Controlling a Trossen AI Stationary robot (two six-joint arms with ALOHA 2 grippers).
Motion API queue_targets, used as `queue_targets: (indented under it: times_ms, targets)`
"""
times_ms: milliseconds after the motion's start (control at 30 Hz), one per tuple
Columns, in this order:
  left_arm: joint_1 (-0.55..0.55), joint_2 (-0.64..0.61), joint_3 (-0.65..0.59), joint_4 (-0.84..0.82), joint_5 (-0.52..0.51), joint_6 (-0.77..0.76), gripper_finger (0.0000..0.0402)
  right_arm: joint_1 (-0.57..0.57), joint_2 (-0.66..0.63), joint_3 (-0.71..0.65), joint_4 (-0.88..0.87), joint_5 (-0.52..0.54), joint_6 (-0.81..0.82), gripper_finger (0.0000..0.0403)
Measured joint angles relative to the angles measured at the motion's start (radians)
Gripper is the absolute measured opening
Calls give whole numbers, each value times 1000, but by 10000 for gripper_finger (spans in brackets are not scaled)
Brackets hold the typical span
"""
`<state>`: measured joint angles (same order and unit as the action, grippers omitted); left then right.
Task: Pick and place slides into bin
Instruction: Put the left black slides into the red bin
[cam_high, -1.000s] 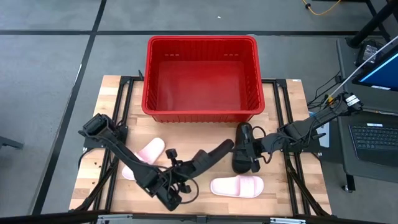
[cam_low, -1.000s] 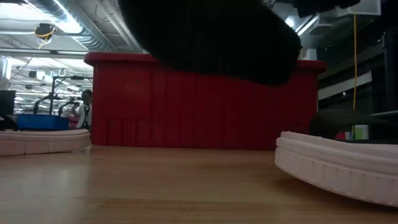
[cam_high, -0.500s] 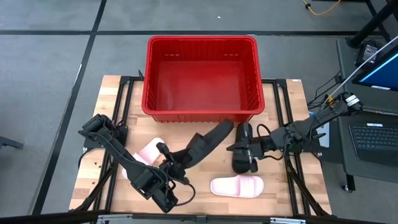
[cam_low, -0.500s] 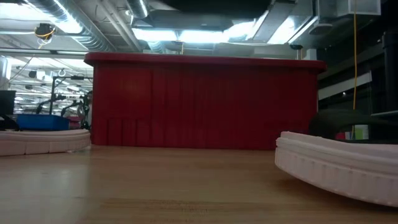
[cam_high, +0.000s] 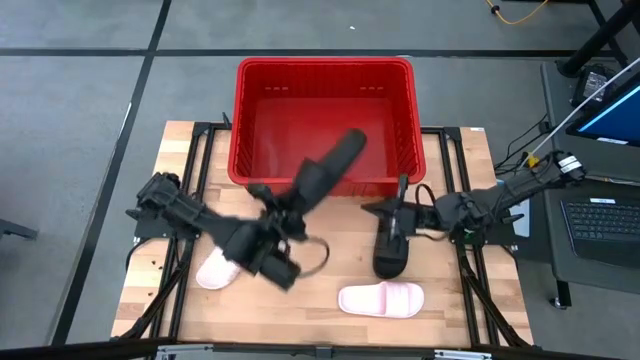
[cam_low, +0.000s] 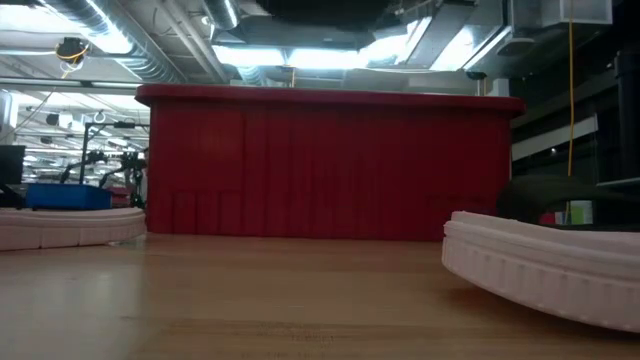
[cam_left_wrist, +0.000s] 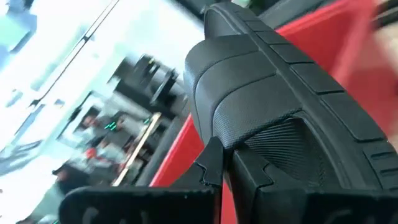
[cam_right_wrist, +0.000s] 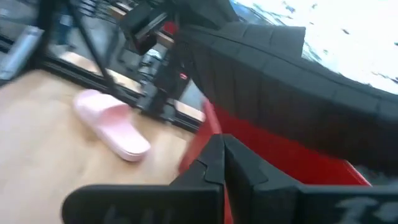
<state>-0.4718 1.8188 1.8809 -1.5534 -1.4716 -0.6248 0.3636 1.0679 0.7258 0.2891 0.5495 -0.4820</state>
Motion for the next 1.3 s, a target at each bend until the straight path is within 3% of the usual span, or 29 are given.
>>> queue_targets:
  times_ms: [433, 600, 700, 1300]
  targets:
    - [364, -75, -121, -19, 8, 28, 3, -357, 0, 0, -16, -110, 32, 6]
    - [450, -74, -124, -17, 46, 27, 3, -460, 0, 0, -48, -279, 37, 6]
    - [480, -74, -124, -17, 85, 3, 3, -481, 0, 0, -45, -349, 58, 6]
    - [616, -69, -124, -12, 80, 17, 4, -497, -2, 0, -25, -334, 80, 6]
